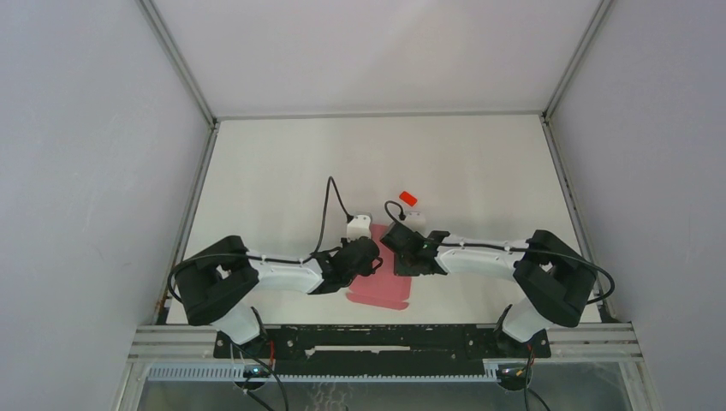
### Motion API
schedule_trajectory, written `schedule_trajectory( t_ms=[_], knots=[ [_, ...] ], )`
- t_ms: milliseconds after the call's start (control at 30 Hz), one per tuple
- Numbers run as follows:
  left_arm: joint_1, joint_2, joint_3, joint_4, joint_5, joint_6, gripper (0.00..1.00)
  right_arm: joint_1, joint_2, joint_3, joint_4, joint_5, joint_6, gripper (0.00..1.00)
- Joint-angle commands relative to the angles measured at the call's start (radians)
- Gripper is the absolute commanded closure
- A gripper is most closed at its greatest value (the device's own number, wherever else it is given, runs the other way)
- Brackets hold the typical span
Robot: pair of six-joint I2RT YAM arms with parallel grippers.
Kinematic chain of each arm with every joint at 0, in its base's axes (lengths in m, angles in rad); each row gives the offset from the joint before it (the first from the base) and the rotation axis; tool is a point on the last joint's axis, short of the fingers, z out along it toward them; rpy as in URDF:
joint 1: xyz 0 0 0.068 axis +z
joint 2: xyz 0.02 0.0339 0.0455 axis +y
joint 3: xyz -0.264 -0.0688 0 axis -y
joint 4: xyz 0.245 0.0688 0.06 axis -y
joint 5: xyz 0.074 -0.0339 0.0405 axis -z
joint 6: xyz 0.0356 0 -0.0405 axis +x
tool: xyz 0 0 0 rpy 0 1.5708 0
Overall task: Fold the paper box
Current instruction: Fold the paper box at the center of the board.
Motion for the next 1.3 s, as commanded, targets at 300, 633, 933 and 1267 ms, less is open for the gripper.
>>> schedule_trajectory(
  t_ms=[300,633,933,1267],
  knots=[
    [-0.007,0.029,0.014,0.018,0.056,-0.007,0.85,-0.001,0.065,-0.011,0.049,-0.068,-0.006,0.75],
    [-0.007,0.028,-0.039,0.057,0.07,-0.028,0.85,-0.008,0.038,0.009,0.027,-0.077,-0.034,0.71],
    [-0.007,0.014,-0.051,0.066,0.063,-0.026,0.85,-0.007,0.042,0.041,-0.003,-0.065,-0.048,0.7],
    [-0.007,-0.057,-0.023,0.017,0.052,-0.002,0.85,-0.021,0.015,0.055,-0.04,-0.053,-0.069,0.67]
  ],
)
